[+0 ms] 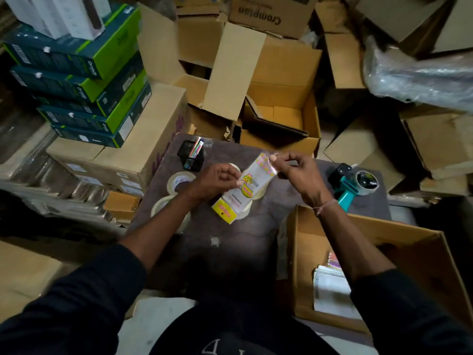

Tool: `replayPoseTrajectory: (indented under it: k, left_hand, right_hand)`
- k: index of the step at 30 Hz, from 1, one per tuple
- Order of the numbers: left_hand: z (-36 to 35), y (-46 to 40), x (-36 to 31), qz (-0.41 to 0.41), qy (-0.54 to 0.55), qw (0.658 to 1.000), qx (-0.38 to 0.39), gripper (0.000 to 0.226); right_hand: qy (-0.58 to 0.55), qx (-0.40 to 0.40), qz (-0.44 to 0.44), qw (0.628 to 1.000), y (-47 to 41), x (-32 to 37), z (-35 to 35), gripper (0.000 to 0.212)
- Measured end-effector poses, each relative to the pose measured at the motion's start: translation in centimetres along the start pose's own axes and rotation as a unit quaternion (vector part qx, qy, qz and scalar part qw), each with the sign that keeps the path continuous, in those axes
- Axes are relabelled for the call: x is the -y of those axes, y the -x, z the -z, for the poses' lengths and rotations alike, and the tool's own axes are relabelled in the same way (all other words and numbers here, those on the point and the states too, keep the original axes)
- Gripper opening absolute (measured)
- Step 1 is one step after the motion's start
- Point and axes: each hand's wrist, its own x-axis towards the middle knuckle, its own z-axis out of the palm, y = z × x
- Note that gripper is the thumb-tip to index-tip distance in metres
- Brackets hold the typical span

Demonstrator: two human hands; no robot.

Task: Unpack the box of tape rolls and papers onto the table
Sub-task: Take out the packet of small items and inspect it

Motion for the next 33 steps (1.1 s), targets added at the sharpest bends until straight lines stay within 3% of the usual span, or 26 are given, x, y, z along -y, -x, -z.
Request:
replayPoseTrajectory:
  k: [4,9,15,19,22,24,28,30,33]
  left_hand:
    - [-2.7,-1.0,-1.0,-0.02,-0.031,0.999,-0.013,0.016]
    - [-6.2,-2.7,-2.4,-0.064,-0.056,0.996,-0.039,0.019]
    - [-11.4,-6.0,-4.1,-0.096,-0.059,0.993,-0.019,0.018]
    - [-15.4,-8.0,-5.0,-0.114,-0.07,0.991,0.002,0.013]
    - [-18.8,-9.7,-5.5,-0.136,-0.105,0.985,-0.011,0.014]
    - [-21.1,-10.5,-5.8,-0.168,-0.174,0.969,-0.046,0.021]
    - [-26.4,-10.5,-6.6,-0.209,-0.362,0.899,-0.129,0.045]
    - [-29.1,-10.3,-6.8,-0.224,-0.381,0.891,-0.103,0.041]
    - [-32.2,-10.7,-6.5,-0.201,-0.357,0.91,0.061,0.029]
  right_hand:
    - [0.061,-0.009,0.046,0.997,1.5,0.1,2.6,0.025]
    - [0.066,-0.03,0.038,0.997,2.1,-0.8,6.8,0.039]
    - [0.152,-0.017,0.03,0.988,3.5,-1.9,13.3,0.059]
    - [0.187,-0.03,0.018,0.982,4.3,-3.0,17.4,0.041]
    - [0.21,-0.039,-0.001,0.977,4.8,-4.3,20.2,0.042]
    - [0.202,-0.066,-0.011,0.977,5.4,-5.4,22.1,0.042]
    - [0.194,-0.212,-0.038,0.957,6.3,-7.2,27.5,0.046]
    - [0.22,-0.269,-0.036,0.937,6.6,-8.0,30.8,0.051]
    - [0.321,-0.318,-0.059,0.89,7.0,-9.6,35.2,0.039]
